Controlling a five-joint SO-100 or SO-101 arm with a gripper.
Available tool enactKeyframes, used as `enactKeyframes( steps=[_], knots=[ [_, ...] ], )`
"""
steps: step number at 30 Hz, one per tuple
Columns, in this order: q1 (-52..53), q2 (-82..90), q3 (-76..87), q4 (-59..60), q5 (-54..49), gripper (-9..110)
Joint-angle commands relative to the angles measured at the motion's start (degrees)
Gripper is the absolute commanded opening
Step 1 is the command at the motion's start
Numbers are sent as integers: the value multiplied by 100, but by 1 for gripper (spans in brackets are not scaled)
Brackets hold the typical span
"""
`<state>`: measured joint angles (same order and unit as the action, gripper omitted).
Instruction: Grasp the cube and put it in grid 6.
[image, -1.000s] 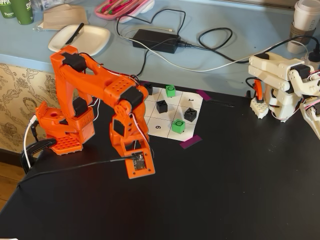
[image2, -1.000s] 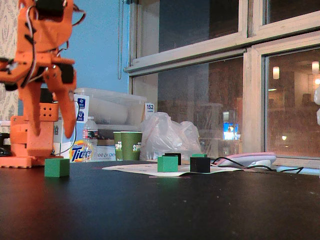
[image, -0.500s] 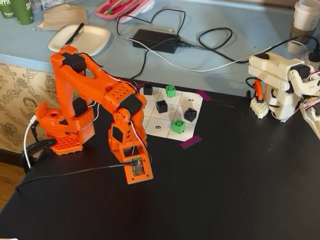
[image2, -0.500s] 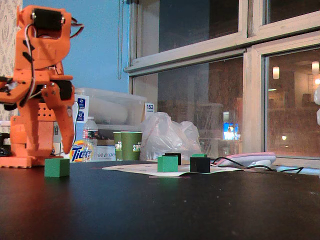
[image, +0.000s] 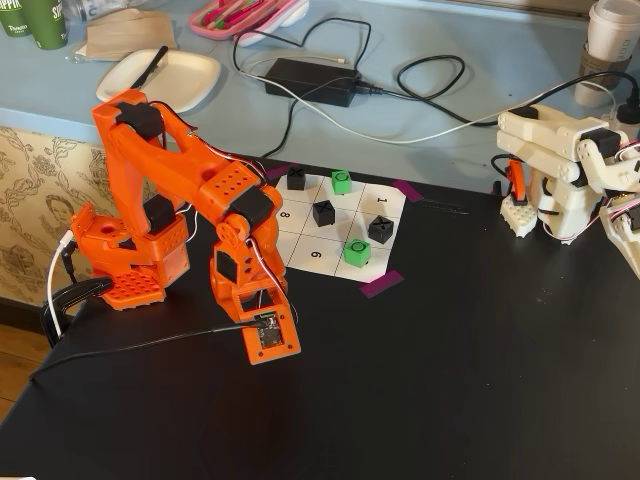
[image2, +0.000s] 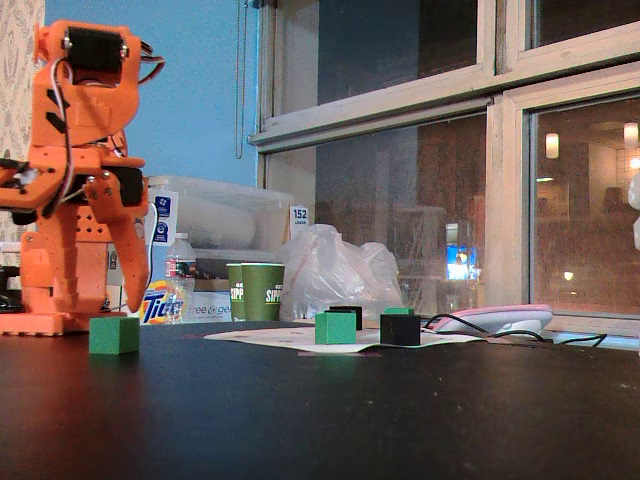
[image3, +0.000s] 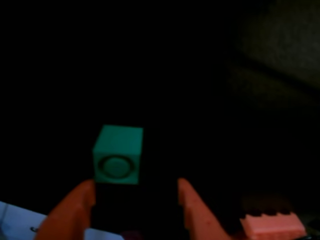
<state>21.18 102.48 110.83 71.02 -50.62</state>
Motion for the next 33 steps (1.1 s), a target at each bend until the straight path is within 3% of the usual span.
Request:
enactKeyframes(
  steps=[1,24,27,28,29,33],
  knots=[
    [-88,185,-35,-193,44,28],
    [-44,-132,343,-1099,44,29],
    [-105,-211,571,-1406,97,19],
    [-105,-220,659,-1556,211,5],
    [-114,-220,738,-1679,290,0],
    [-105,-185,993,-2188,519,0]
  ],
)
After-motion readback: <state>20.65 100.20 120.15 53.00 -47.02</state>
